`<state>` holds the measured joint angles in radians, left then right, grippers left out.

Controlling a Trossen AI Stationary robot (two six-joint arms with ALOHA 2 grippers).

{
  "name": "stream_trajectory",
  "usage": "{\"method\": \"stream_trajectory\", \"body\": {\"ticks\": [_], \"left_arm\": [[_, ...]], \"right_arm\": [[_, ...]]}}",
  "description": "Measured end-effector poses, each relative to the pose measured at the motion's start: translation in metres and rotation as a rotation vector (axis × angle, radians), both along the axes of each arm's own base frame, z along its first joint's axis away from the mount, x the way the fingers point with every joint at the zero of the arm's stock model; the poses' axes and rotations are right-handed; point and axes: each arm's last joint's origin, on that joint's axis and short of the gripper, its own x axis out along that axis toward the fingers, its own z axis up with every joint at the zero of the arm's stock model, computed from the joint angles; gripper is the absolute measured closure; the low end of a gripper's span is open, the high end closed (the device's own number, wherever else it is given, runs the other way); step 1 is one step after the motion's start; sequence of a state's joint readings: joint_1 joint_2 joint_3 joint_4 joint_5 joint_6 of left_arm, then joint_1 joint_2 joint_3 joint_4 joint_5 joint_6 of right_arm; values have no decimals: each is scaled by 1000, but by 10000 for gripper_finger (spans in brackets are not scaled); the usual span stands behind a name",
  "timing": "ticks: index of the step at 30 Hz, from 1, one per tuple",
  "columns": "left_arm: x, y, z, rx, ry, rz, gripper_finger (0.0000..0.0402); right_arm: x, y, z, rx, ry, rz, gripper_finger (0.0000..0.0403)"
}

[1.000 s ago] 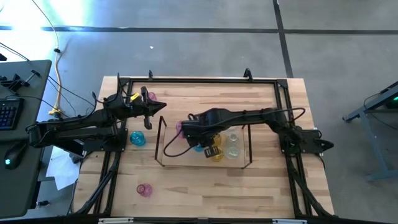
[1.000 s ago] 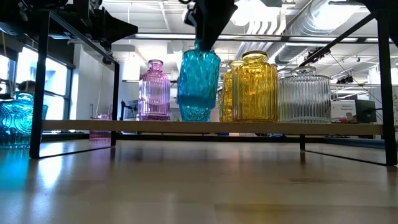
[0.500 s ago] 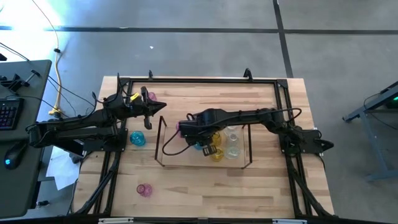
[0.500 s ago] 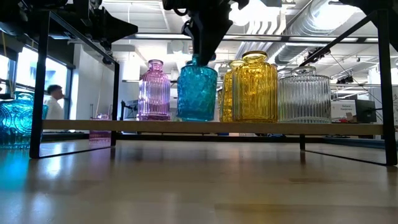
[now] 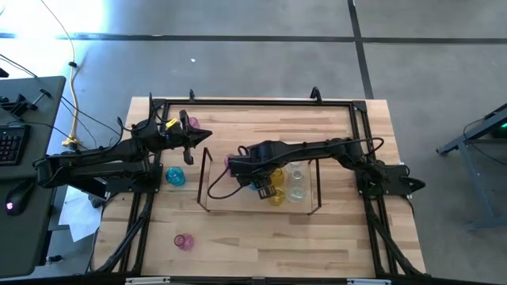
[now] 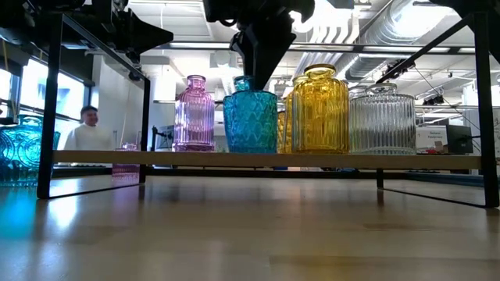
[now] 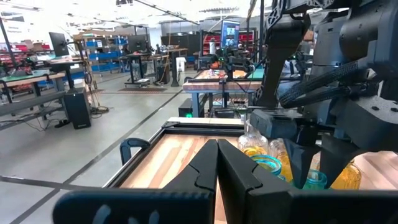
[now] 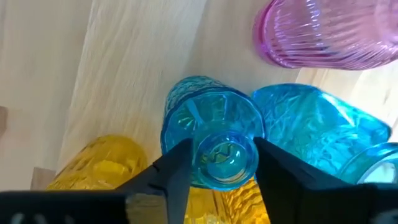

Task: Sort vases onto shelf
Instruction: Put the bottom blue vase on the shelf aligned with the other blue vase, then adjust the yellow vase on the shelf

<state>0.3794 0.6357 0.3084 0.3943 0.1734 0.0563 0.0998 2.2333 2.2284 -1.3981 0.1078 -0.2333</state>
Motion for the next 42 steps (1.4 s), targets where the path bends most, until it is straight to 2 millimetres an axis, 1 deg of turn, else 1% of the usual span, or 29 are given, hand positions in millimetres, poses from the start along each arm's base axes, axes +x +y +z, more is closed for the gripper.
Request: {"method": "stream_trajectory", "body": {"ticks": [4, 9, 15, 18, 21, 23, 26, 29, 32, 33, 34, 37, 42], "left_arm": [[0, 0, 0, 0, 0, 0, 401], [0, 0, 0, 0, 0, 0, 401], [0, 0, 0, 0, 0, 0, 401], [0, 0, 0, 0, 0, 0, 401], [0, 0, 0, 0, 1, -1, 401], [0, 0, 0, -2, 4, -1, 401], [0, 0, -1, -2, 7, -3, 401], [0, 0, -1, -2, 7, -12, 401], [0, -1, -1, -1, 7, -27, 401], [0, -1, -1, -1, 7, -29, 401], [0, -1, 0, -1, 7, -29, 401], [0, -1, -1, -1, 8, -28, 401], [0, -1, 0, 6, 8, -28, 401]], "right_arm": [[2, 0, 0, -3, -15, -1, 228], [5, 1, 4, 2, -49, -3, 219], [5, 7, 25, 11, -116, 8, 218], [3, 9, 31, 14, -125, 12, 217], [-4, 10, 36, 2, -96, 3, 221], [-13, 10, 42, -35, -74, -18, 232], [-29, 15, 55, -55, -34, -49, 269], [-38, 18, 69, -30, -77, -83, 325], [-48, 19, 76, -2, -74, -97, 385], [-51, 18, 75, 1, -70, -111, 393], [-55, 18, 74, 0, -57, -120, 393], [-65, 16, 70, -7, -25, -157, 382], [-81, 10, 44, -35, 93, -215, 400]]}}
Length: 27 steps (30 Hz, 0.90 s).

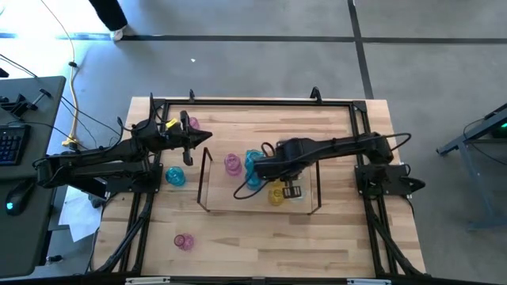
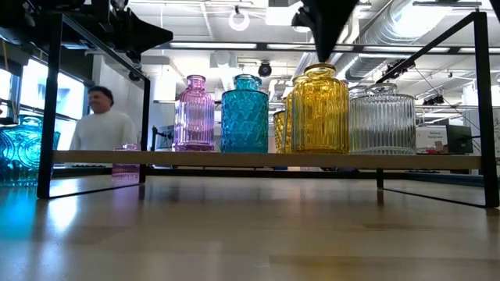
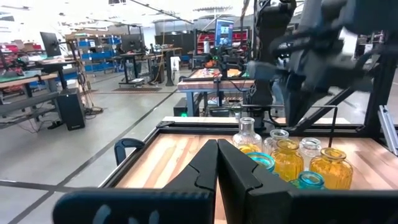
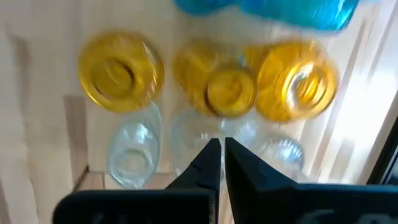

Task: Sort vases onto shelf
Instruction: Adjust the yellow vase on the shelf, then put the bottom purple vase on the shelf aligned with the other purple vase

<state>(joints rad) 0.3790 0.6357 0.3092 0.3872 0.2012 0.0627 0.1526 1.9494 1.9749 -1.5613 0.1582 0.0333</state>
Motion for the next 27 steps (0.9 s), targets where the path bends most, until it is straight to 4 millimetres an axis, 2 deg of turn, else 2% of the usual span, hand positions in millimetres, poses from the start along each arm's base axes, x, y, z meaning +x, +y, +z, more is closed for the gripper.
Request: {"method": "stream_trajectory", "body": {"ticks": [5, 8, 20, 27], "left_arm": [[0, 0, 1, 3, -5, 1, 401], [0, 0, 5, 4, -14, 0, 401], [0, 0, 5, -3, -9, 0, 401], [0, 0, 3, -8, 5, 0, 401]], "right_arm": [[-4, -4, -21, -6, 27, -23, 400], [-3, -4, -25, -1, 23, -23, 401], [3, -4, -26, 10, -35, -13, 402], [-2, -3, -23, -2, -2, -29, 403]]}}
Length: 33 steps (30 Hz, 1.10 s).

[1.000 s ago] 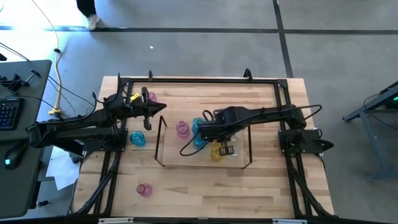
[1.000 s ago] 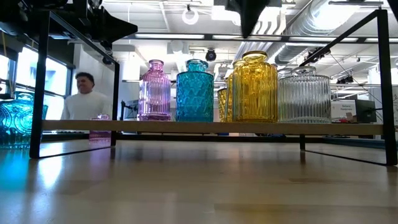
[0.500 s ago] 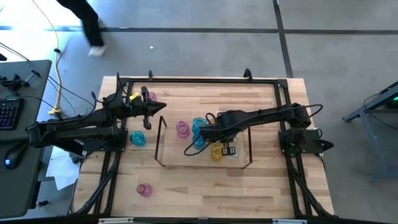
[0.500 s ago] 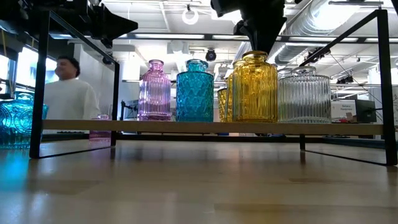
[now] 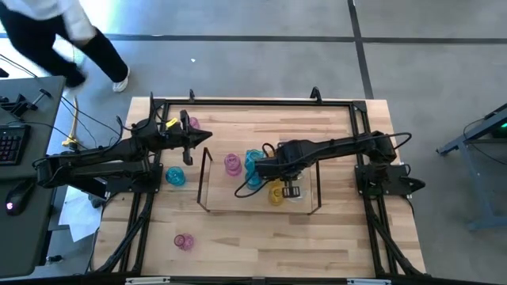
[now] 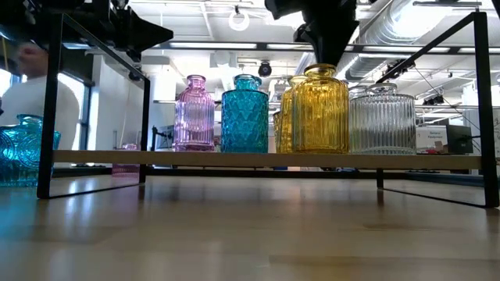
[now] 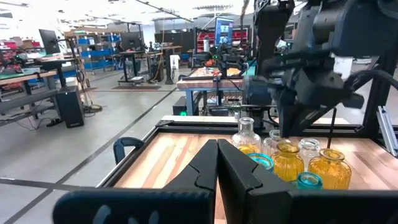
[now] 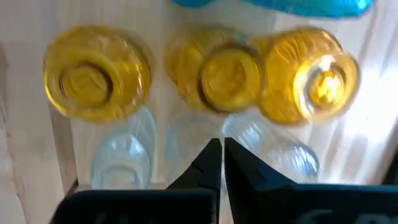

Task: Sort vases onto shelf
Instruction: Put the bottom purple vase on the shelf aligned with the other purple vase

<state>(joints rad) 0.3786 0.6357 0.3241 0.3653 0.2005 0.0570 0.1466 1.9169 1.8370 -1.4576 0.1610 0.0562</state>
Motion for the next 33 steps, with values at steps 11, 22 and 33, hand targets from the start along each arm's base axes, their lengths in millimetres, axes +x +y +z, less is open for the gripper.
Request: {"method": "stream_trajectory", "body": {"ticks": [11, 22, 33], "left_arm": [[0, 0, 1, 4, 14, 0, 401], [3, -7, 27, -39, 149, -10, 401], [-4, -9, 73, -254, 587, 196, 402]], "right_arm": [[-43, 9, 33, 19, -393, 53, 403], [-114, -16, 28, -4, -943, 153, 403], [-153, -32, 26, -103, -1103, 218, 403]]}}
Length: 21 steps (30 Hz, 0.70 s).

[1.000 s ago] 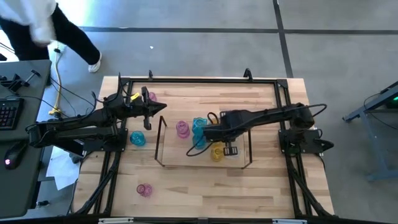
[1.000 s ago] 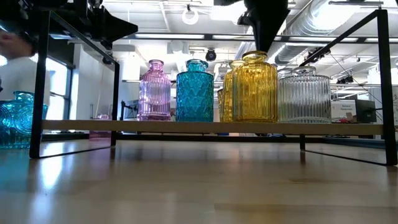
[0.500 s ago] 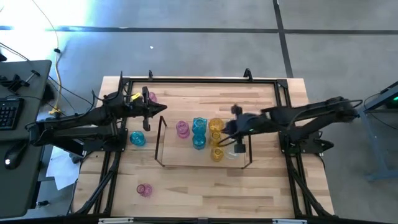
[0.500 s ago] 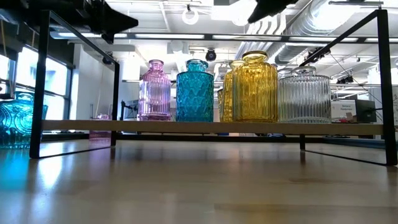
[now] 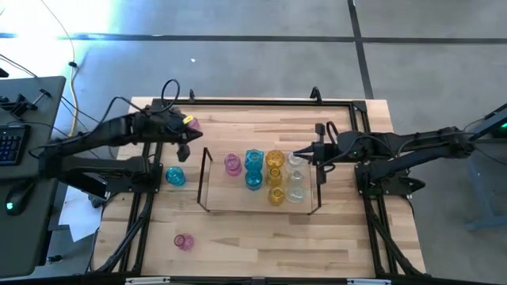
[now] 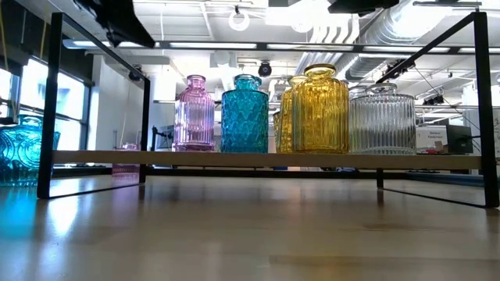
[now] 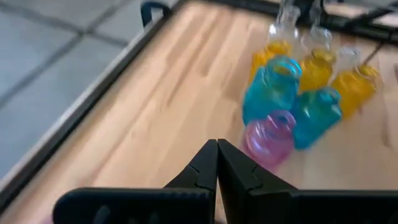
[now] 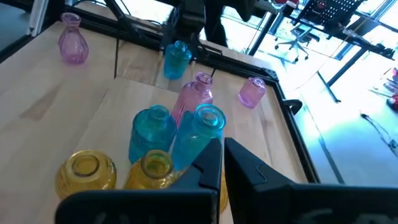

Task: Sort vases onto shelf
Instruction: Put the bottom purple vase on the shelf aligned with the other purple vase

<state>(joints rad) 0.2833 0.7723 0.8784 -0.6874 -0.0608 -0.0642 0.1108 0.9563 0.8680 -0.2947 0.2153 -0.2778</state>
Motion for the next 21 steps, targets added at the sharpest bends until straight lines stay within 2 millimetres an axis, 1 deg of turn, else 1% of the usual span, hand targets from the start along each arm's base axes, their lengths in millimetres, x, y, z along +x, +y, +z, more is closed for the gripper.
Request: {"method": "stream_trajectory", "body": {"ticks": [5, 7, 11, 13, 16, 21], "left_arm": [[-12, -16, 25, -142, 186, -9, 402], [-15, -26, 34, -179, 217, -21, 402], [-17, -47, 43, -234, 269, -82, 402], [-15, -59, 44, -263, 295, -122, 402], [-7, -78, 39, -297, 347, -180, 402], [11, -118, 22, -314, 484, -249, 402]], "right_arm": [[0, 0, 0, -40, 3, 17, 403], [0, 0, 0, -52, 4, 21, 403], [0, 0, 2, -81, -8, 29, 403], [1, 0, 2, -89, -10, 32, 403], [1, 0, 2, -89, -13, 32, 403], [2, 0, 1, -88, -5, 32, 403]]}}
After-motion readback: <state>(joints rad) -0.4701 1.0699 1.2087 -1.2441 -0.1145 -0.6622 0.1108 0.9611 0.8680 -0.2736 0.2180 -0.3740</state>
